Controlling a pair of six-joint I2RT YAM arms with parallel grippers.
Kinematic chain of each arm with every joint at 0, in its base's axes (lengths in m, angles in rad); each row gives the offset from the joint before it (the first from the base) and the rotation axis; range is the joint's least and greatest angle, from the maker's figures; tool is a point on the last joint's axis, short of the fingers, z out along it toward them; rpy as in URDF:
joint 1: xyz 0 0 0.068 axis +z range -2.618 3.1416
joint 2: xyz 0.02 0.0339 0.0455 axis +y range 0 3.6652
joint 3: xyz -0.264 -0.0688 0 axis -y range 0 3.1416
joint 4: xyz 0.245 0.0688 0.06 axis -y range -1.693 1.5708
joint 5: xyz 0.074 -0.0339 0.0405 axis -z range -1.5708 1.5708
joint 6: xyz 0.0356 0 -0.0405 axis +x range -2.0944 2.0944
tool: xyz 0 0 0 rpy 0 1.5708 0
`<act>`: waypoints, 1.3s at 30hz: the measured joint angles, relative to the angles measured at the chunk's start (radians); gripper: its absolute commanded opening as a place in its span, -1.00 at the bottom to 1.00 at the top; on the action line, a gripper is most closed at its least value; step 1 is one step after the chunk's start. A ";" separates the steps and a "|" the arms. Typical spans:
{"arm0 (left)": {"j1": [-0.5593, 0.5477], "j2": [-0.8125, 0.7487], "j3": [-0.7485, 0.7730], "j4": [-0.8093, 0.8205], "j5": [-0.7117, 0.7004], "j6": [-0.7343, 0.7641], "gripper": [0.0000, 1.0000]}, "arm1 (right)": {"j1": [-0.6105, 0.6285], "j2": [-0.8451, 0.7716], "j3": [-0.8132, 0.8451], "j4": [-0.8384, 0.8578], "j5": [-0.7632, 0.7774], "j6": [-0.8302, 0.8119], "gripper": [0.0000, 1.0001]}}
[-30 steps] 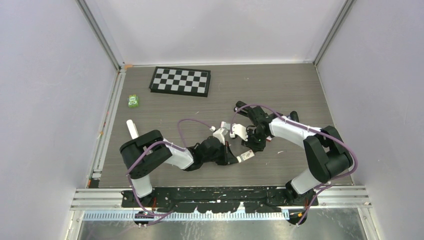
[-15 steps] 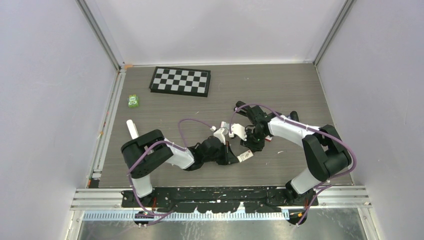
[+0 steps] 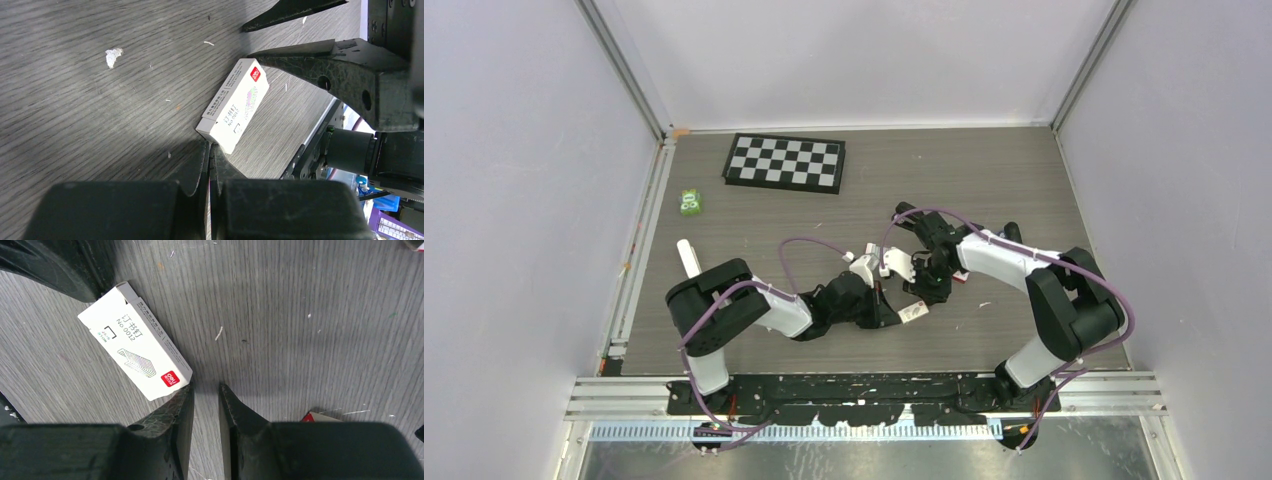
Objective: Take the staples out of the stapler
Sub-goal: Close the staple box at the center of the board.
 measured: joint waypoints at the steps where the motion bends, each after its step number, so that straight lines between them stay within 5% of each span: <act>1: 0.000 0.000 0.000 0.000 0.000 -0.002 -1.00 | 0.001 0.001 0.001 -0.002 0.000 0.000 -0.40; 19: 0.011 0.000 0.007 -0.013 -0.006 -0.008 -1.00 | 0.044 0.022 0.024 -0.040 -0.009 0.009 -0.36; 24: 0.015 -0.013 -0.005 -0.013 -0.011 0.001 -0.85 | 0.025 0.020 0.026 -0.037 -0.006 0.055 -0.33; 34: 0.044 -0.315 -0.139 -0.140 -0.051 0.182 0.19 | -0.214 -0.198 0.041 -0.142 -0.085 0.070 -0.03; 39: 0.051 -0.589 -0.139 -0.282 -0.114 0.399 0.98 | -0.357 -0.271 0.106 -0.225 -0.216 0.065 0.20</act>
